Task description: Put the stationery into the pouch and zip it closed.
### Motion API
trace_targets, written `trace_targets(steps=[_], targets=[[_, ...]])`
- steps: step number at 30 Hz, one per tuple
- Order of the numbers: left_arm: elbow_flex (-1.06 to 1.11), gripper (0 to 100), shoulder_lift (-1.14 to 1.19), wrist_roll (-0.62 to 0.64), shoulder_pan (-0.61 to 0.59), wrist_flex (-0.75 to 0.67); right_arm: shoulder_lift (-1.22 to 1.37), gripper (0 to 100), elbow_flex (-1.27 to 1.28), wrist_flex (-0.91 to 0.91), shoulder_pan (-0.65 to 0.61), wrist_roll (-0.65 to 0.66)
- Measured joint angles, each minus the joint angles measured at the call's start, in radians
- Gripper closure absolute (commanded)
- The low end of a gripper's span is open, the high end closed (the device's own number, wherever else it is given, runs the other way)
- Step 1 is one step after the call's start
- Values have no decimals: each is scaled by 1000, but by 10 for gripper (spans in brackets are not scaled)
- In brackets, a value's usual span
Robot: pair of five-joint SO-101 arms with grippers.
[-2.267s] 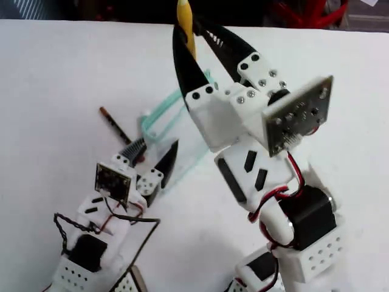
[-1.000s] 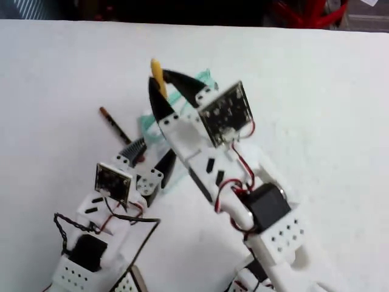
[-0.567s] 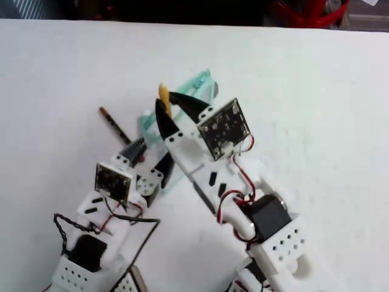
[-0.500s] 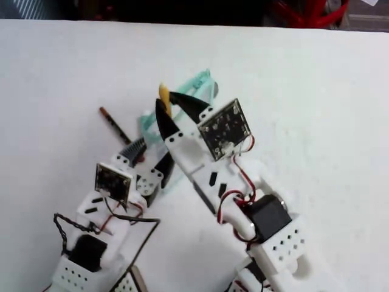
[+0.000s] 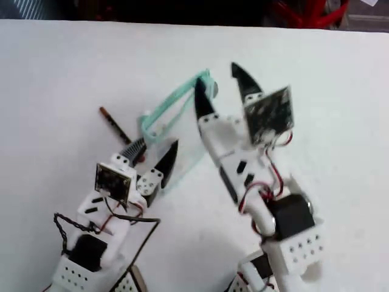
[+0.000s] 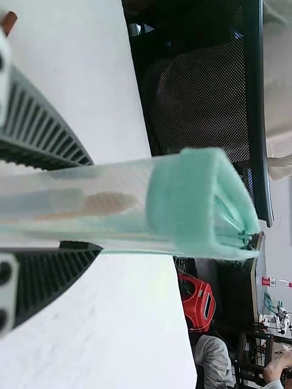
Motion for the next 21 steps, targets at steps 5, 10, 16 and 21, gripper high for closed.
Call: trace_targets(steps=[5,10,16,21], targets=[[0,823,0,0,0,0,149,793,-15,-32,38,-87],[0,823,0,0,0,0,238,793,-92,17,34,-97],[0,823,0,0,0,0,252,793,-150,92,5,-97],[0,823,0,0,0,0,273,793,-150,150,-29,-97]])
